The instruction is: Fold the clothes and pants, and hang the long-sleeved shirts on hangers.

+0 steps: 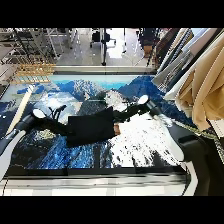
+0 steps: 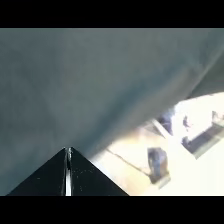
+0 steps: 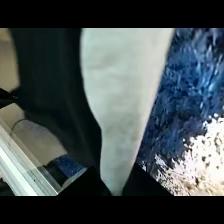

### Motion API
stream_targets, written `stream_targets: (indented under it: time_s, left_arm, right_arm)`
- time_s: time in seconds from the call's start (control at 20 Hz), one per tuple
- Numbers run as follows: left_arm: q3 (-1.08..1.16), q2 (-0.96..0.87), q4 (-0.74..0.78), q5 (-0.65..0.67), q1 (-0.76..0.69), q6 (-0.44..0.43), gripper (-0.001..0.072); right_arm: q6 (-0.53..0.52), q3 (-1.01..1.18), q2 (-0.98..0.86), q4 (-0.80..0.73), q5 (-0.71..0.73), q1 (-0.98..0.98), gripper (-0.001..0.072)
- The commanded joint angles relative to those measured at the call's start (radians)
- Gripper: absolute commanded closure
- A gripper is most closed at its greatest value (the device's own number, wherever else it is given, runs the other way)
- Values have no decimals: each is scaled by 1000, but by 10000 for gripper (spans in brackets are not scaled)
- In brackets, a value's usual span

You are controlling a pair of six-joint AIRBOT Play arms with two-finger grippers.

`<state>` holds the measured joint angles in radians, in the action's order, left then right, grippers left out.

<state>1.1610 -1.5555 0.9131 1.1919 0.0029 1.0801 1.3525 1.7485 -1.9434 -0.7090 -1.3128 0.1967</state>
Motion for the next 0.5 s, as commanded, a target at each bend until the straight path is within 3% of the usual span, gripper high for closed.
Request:
stream_targets:
  time_s: [0.0, 0.15, 0.45]
  left_arm:
    - [1, 156, 0, 142, 4, -26, 702]
    - [-5, 283, 3, 249, 16, -20, 702]
    - [-57, 443, 3, 264, 88, -7, 702]
  right_arm:
    - [82, 15, 175, -103, -53, -79, 699]
    - [194, 15, 367, -172, -164, -262, 699]
    - [297, 8, 679, -220, -403, -800, 699]
